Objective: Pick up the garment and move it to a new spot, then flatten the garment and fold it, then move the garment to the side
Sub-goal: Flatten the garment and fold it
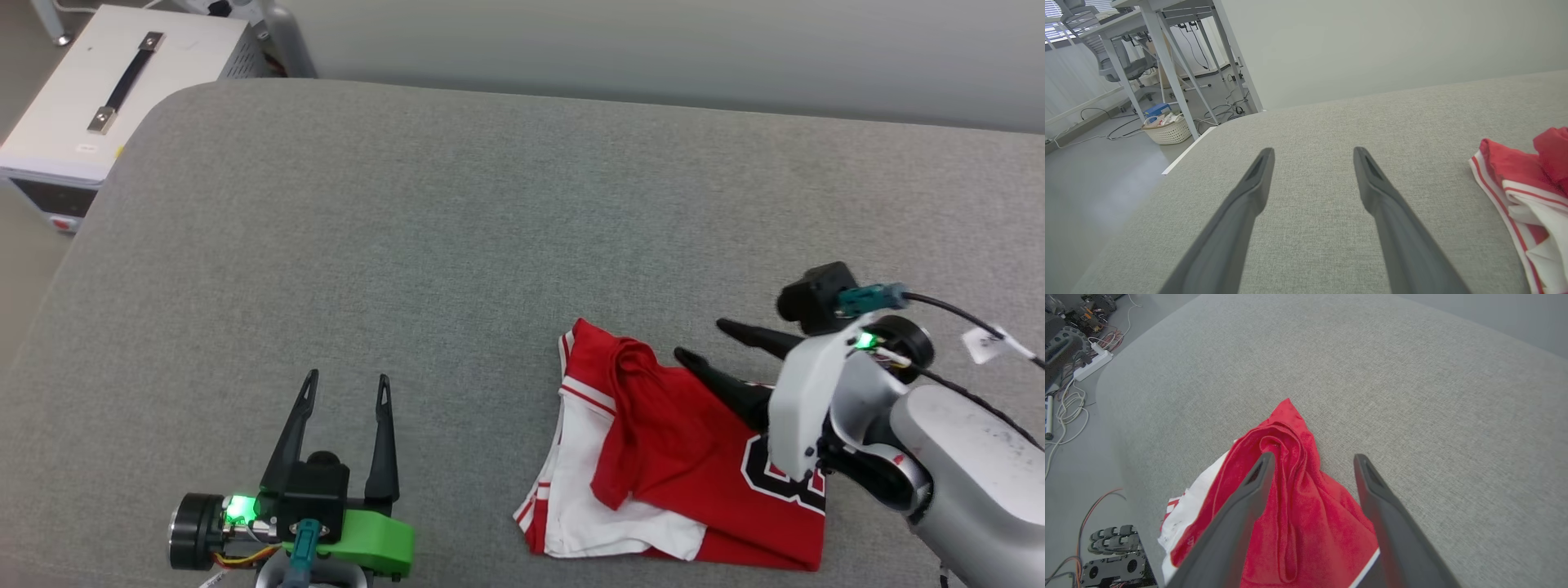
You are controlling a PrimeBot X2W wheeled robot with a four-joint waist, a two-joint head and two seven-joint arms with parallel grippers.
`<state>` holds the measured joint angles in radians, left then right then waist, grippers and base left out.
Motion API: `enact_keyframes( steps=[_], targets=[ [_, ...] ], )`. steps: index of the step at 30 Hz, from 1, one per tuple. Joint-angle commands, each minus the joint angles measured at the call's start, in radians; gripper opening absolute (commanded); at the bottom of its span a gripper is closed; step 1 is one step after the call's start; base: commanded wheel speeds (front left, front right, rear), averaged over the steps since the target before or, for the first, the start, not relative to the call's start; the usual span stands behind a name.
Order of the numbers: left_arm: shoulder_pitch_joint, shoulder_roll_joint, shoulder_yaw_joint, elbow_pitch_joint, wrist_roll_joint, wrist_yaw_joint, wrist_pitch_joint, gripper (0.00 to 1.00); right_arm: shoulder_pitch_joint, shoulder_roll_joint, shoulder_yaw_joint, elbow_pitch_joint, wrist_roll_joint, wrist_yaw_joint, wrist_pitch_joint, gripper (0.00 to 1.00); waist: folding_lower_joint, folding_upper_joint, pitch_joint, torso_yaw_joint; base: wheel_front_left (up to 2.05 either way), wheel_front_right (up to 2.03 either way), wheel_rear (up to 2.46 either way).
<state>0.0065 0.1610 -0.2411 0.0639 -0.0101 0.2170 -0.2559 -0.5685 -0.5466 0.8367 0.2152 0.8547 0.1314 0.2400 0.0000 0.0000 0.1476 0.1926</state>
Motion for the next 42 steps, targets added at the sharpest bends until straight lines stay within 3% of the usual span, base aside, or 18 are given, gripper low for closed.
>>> enact_keyframes(
  steps=[1,5,9,17,21,31,42],
  targets=[
    [0.012,0.009,0.004,-0.001,-0.002,0.006,-0.006,1.0,0.028,-0.011,-0.031,-0.019,-0.007,-0.001,-0.032,1.0,0.0,0.0,-0.024,-0.036,0.0,0.0,0.0],
    [0.023,0.017,0.007,-0.002,-0.001,0.005,-0.006,1.0,0.1,-0.027,-0.157,-0.062,-0.074,-0.001,-0.131,1.0,0.0,0.0,-0.044,-0.075,0.0,0.0,0.0],
    [0.032,0.023,0.008,-0.003,-0.001,0.002,-0.006,1.0,0.187,-0.001,-0.304,-0.072,-0.198,-0.001,-0.236,1.0,0.0,0.0,-0.065,-0.106,0.0,0.0,0.0],
    [0.055,0.034,0.01,-0.005,-0.001,0.0,-0.006,1.0,0.384,0.15,-0.619,-0.081,-0.492,-0.001,-0.426,1.0,0.0,0.0,-0.108,-0.143,0.0,0.0,0.0],
    [0.069,0.039,0.012,-0.009,-0.005,-0.003,-0.006,1.0,0.474,0.236,-0.716,-0.129,-0.61,-0.001,-0.478,1.0,0.0,0.0,-0.127,-0.146,0.0,0.0,0.0],
    [0.113,0.045,0.041,-0.028,-0.027,-0.014,-0.006,1.0,0.661,0.422,-0.844,-0.306,-0.745,-0.001,-0.501,1.0,0.0,0.0,-0.162,-0.143,0.0,0.0,0.0],
    [0.144,0.032,0.063,-0.055,-0.038,-0.038,-0.006,1.0,0.766,0.473,-0.865,-0.36,-0.75,-0.001,-0.502,1.0,0.0,0.0,-0.178,-0.144,0.0,0.0,0.0]
  ],
)
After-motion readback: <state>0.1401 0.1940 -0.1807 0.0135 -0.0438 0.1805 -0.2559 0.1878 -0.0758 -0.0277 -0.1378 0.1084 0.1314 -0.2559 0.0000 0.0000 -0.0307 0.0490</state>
